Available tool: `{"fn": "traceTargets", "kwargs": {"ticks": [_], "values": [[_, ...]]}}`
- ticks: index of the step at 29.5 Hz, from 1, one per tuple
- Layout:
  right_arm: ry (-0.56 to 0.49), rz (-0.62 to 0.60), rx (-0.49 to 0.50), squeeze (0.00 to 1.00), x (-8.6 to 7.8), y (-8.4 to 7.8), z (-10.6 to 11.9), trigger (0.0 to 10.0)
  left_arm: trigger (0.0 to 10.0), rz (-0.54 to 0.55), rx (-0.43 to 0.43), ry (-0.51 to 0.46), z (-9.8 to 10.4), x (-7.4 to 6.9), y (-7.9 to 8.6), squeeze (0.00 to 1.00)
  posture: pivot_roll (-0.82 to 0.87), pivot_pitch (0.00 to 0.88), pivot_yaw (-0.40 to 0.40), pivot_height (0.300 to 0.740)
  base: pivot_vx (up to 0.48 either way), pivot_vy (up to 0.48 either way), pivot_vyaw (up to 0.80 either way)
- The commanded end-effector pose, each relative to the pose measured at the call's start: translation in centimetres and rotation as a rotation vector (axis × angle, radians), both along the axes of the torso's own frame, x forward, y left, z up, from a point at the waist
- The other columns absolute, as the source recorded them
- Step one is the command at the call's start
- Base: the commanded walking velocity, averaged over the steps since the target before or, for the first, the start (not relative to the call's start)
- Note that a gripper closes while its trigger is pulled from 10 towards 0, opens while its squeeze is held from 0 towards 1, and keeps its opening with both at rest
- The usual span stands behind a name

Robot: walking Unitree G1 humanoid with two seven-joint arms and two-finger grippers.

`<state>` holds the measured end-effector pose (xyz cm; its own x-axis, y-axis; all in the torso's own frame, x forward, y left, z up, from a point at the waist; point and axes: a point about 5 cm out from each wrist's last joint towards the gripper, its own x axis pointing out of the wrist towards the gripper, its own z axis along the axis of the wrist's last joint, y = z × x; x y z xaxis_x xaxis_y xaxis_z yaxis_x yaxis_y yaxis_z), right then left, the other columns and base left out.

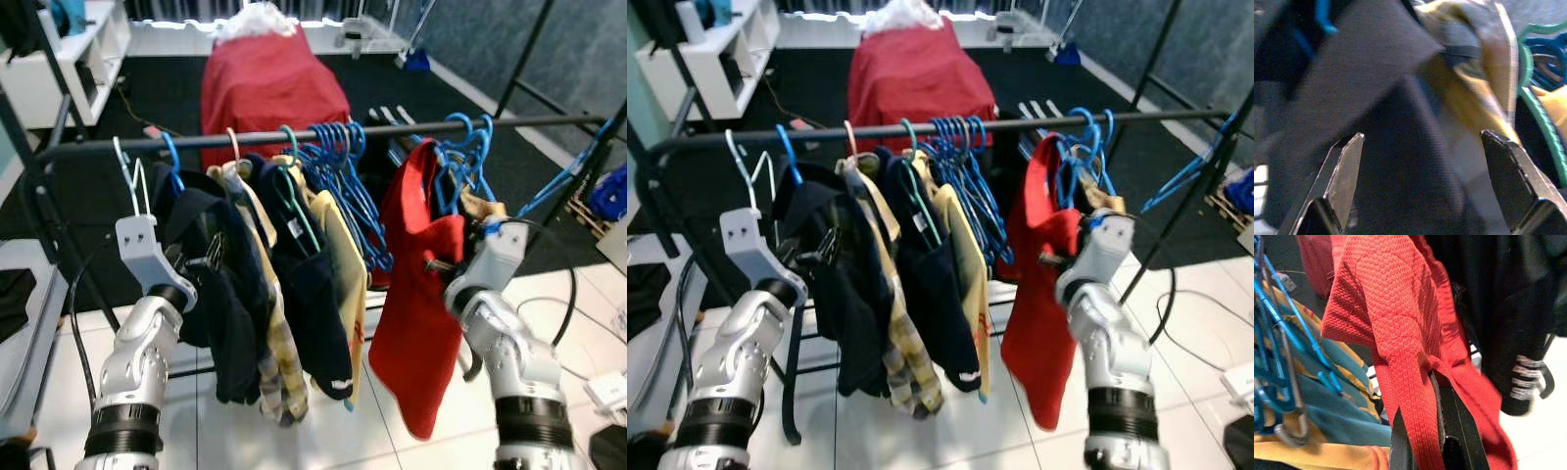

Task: Hang hanger

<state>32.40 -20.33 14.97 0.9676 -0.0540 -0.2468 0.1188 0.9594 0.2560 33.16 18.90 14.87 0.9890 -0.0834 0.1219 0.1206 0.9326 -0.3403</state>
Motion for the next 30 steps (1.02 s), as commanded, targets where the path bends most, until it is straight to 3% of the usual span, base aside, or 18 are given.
{"fn": "traceTargets", "kwargs": {"ticks": [1,5,9,11,15,16,25,26,27,30], "values": [[-0.029,0.023,-0.007,0.00,-0.4,0.4,1.0,10.0,10.0,-0.004,0.000,0.019,-0.4,-0.1,0.1,0.00,-0.07,0.102,-0.052,0.740,0.000,0.000,0.00],[-0.022,0.033,-0.010,0.00,-1.2,0.7,1.0,10.0,10.0,-0.004,0.013,0.012,-0.3,-0.2,0.1,0.00,-0.07,0.103,-0.051,0.740,0.000,0.000,0.00],[0.019,0.045,-0.042,0.00,-3.7,1.5,0.7,10.0,10.0,0.000,0.031,0.003,-0.2,-0.7,0.2,0.00,-0.09,0.107,-0.046,0.740,0.000,0.000,0.00],[0.029,0.040,-0.046,0.00,-4.2,1.6,0.7,10.0,10.0,0.000,0.030,0.003,-0.2,-0.7,0.3,0.00,-0.09,0.107,-0.046,0.740,0.000,0.000,0.00],[0.045,0.009,-0.046,0.00,-5.6,1.0,1.1,10.0,10.0,-0.017,0.036,0.008,-0.2,-1.0,0.1,0.00,-0.10,0.111,-0.042,0.740,0.000,0.000,0.00],[0.047,0.103,-0.051,0.00,-6.2,1.5,1.6,10.0,10.0,-0.032,0.039,0.010,-0.3,-1.3,0.0,0.00,-0.11,0.111,-0.037,0.740,0.000,0.000,0.00],[0.069,0.307,-0.054,0.00,-8.5,2.8,3.2,10.0,10.0,-0.088,0.038,0.003,-0.3,-2.4,-0.3,0.00,-0.11,0.116,-0.038,0.740,0.000,0.000,0.00],[0.106,0.301,-0.063,0.00,-9.0,2.8,2.9,10.0,10.0,-0.095,0.036,0.001,-0.3,-2.4,-0.3,0.00,-0.11,0.118,-0.039,0.740,0.000,0.000,0.00],[0.138,0.213,-0.075,0.00,-9.5,2.1,2.5,10.0,10.0,-0.101,0.034,0.001,-0.3,-2.5,-0.4,0.00,-0.12,0.119,-0.038,0.740,0.000,0.000,0.00],[0.155,0.123,-0.078,0.00,-9.9,1.1,2.2,10.0,10.0,-0.108,0.032,0.001,-0.3,-2.5,-0.4,0.00,-0.13,0.122,-0.034,0.740,0.000,0.000,0.00]]}}
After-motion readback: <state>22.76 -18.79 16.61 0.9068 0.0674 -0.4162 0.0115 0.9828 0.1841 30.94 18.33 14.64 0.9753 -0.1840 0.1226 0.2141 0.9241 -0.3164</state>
